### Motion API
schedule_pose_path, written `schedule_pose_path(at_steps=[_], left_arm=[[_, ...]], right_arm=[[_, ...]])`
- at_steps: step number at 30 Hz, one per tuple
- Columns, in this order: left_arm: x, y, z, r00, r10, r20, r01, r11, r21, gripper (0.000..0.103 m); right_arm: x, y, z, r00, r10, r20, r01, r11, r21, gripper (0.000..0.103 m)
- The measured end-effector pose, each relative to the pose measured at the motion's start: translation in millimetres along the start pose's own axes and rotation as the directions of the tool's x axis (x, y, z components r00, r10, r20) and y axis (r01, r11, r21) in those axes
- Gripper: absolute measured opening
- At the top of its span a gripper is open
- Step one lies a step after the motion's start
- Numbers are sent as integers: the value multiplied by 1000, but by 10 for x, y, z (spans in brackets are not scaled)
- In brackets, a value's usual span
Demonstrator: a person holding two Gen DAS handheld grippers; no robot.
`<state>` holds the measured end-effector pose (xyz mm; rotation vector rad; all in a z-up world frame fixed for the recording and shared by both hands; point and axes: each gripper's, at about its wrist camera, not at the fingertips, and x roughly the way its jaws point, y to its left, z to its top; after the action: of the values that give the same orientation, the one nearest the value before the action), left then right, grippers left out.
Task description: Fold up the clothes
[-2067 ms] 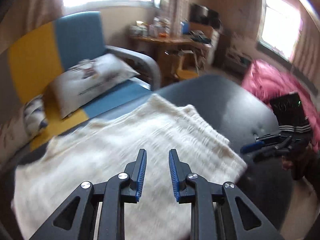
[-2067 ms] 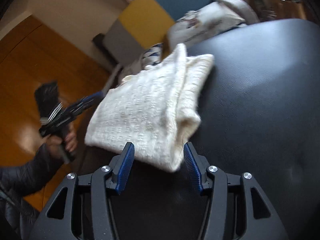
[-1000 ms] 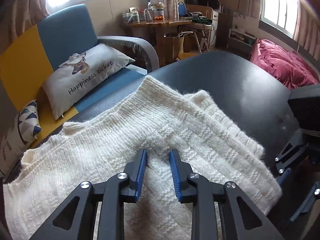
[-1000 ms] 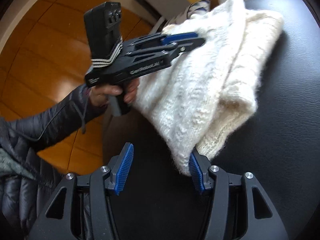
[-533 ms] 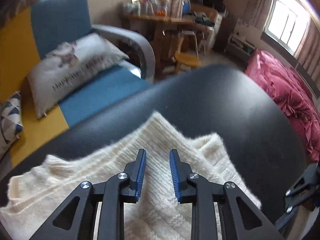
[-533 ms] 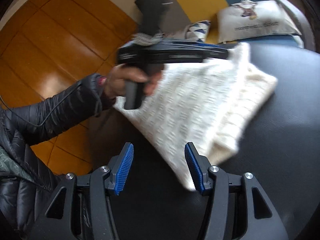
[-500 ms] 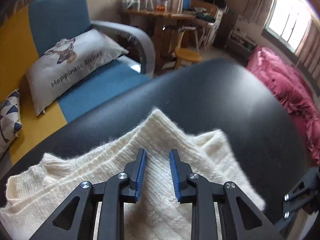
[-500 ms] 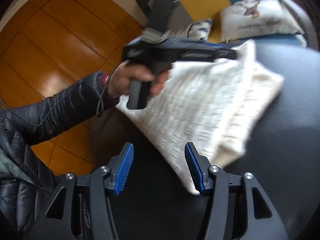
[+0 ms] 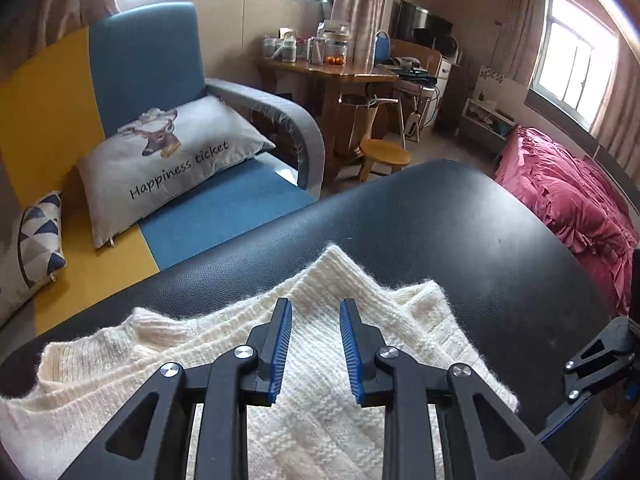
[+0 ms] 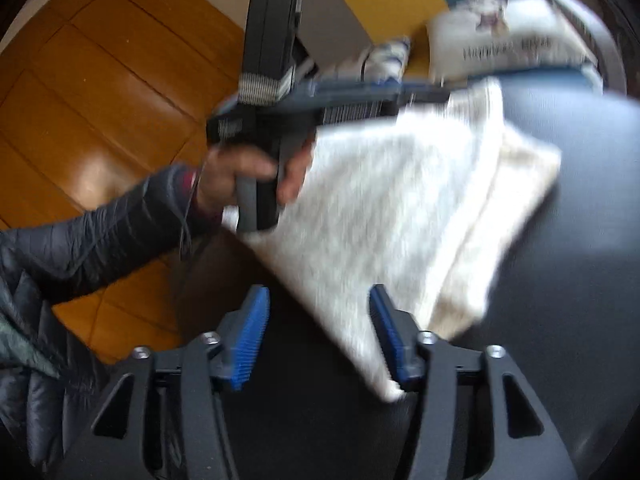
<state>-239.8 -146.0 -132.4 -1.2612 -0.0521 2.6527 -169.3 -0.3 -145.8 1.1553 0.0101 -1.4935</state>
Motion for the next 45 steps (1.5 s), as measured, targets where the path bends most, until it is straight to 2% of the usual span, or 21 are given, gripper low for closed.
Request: schedule_pose_path(at_steps=[2, 5, 7, 9, 12, 14, 17, 18, 21, 23, 25, 26, 28, 30, 35, 38, 39, 40, 41, 42, 45], left_arm=[[89, -5, 44, 1000, -7, -26, 7, 1000, 1, 25], [312, -41, 88, 995, 11, -99, -9, 1000, 17, 25], [518, -60, 70, 988, 37, -148, -34, 999, 25, 25], [509, -46, 87, 992, 28, -124, -27, 1000, 14, 25], [370, 66, 68, 995, -18, -97, 12, 998, -58, 25], [208, 166, 22, 998, -10, -59, 5, 996, -86, 25], [-24, 322, -65, 1000, 20, -8, -21, 993, -118, 25], [-99, 373, -100, 999, 36, 9, -35, 991, -129, 25], [-251, 515, -219, 998, 58, 35, -52, 986, -160, 25], [-251, 593, -314, 995, 92, 26, -86, 983, -160, 25], [-91, 684, -405, 991, 124, -43, -130, 977, -172, 25], [-10, 721, -461, 991, 110, -75, -122, 976, -180, 25], [-51, 734, -505, 994, 102, -26, -105, 979, -175, 25], [-87, 766, -502, 997, 80, -16, -82, 977, -199, 25], [-319, 885, -541, 996, 70, 58, -52, 961, -270, 25], [-250, 973, -514, 995, 104, 12, -97, 960, -263, 25], [-195, 986, -525, 993, 118, -15, -118, 961, -249, 25], [-167, 984, -537, 993, 119, -20, -120, 964, -237, 25], [-138, 982, -549, 993, 119, -25, -122, 967, -225, 25], [-131, 984, -557, 993, 115, -29, -119, 968, -219, 25], [-399, 1045, -567, 996, 79, 29, -69, 962, -263, 25]], right_arm=[[133, 31, 35, 995, -96, -23, 96, 995, -32, 59], [461, 120, -24, 953, -285, -100, 273, 955, -117, 59], [538, 196, -91, 938, -340, -74, 322, 928, -187, 59], [537, 200, -89, 935, -347, -69, 331, 927, -177, 59], [404, 161, 11, 945, -319, -76, 308, 943, -129, 59], [248, 213, 151, 954, -299, -9, 296, 948, -119, 59], [163, 191, 459, 930, -361, 73, 368, 919, -143, 59], [214, 178, 569, 930, -359, 81, 367, 919, -142, 59], [430, 0, 927, 936, -345, 66, 351, 929, -118, 59], [538, -277, 993, 943, -333, 30, 334, 940, -73, 59], [672, -634, 1024, 941, -337, -34, 337, 942, -8, 59], [743, -824, 1054, 924, -374, -74, 377, 926, 31, 59], [701, -876, 1084, 937, -347, -41, 349, 936, 55, 59], [648, -795, 1083, 934, -355, -42, 357, 932, 62, 59], [488, -451, 1168, 905, -426, 21, 426, 903, -59, 59], [657, -525, 1260, 886, -464, 6, 464, 883, -66, 59], [745, -628, 1282, 867, -499, -15, 497, 865, -65, 61], [850, -748, 1282, 834, -549, -53, 546, 835, -60, 61], [945, -865, 1252, 817, -571, -83, 569, 821, -48, 64], [947, -873, 1233, 820, -570, -47, 567, 822, -55, 69], [859, -813, 1243, 812, -582, -47, 581, 813, -28, 69]])
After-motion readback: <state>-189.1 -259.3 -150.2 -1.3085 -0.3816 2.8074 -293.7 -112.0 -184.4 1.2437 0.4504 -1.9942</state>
